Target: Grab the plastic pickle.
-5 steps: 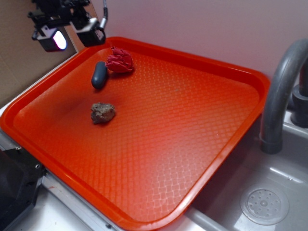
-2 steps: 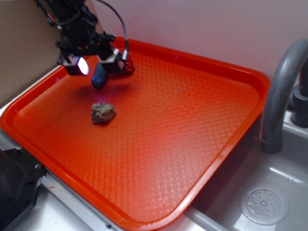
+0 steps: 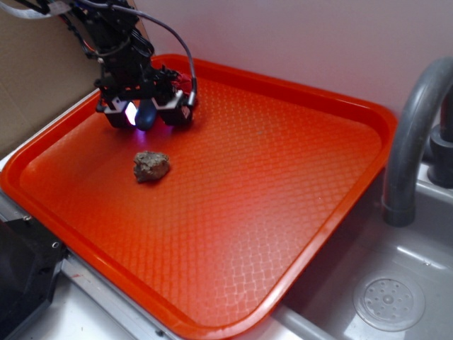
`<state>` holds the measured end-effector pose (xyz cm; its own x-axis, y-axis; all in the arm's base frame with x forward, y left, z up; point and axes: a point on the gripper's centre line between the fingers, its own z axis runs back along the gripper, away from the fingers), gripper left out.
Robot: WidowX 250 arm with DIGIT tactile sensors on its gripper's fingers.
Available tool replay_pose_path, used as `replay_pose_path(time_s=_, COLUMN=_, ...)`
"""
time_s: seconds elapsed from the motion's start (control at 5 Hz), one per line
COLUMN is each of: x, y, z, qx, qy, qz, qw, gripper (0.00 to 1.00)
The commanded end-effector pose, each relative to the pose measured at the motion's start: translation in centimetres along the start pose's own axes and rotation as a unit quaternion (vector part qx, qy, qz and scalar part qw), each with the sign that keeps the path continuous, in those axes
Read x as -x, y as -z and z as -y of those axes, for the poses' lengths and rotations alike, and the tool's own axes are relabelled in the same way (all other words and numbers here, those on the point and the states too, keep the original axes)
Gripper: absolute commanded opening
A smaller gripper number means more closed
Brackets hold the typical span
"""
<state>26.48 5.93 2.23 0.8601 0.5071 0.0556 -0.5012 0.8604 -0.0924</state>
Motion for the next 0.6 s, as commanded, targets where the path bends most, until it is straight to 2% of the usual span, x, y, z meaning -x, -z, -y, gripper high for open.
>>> replay_pose_path(time_s=0.0, x=0.3, y=-0.8, z=-0.2, qx=0.004, qy=0.014, qz=0.021, qw=1.000, gripper=0.00)
replay_pose_path(time_s=0.4, x=1.1, y=-4.7, z=0.7, qx=-0.023, qy=0.048, qz=0.015, qw=0.999, gripper=0.00)
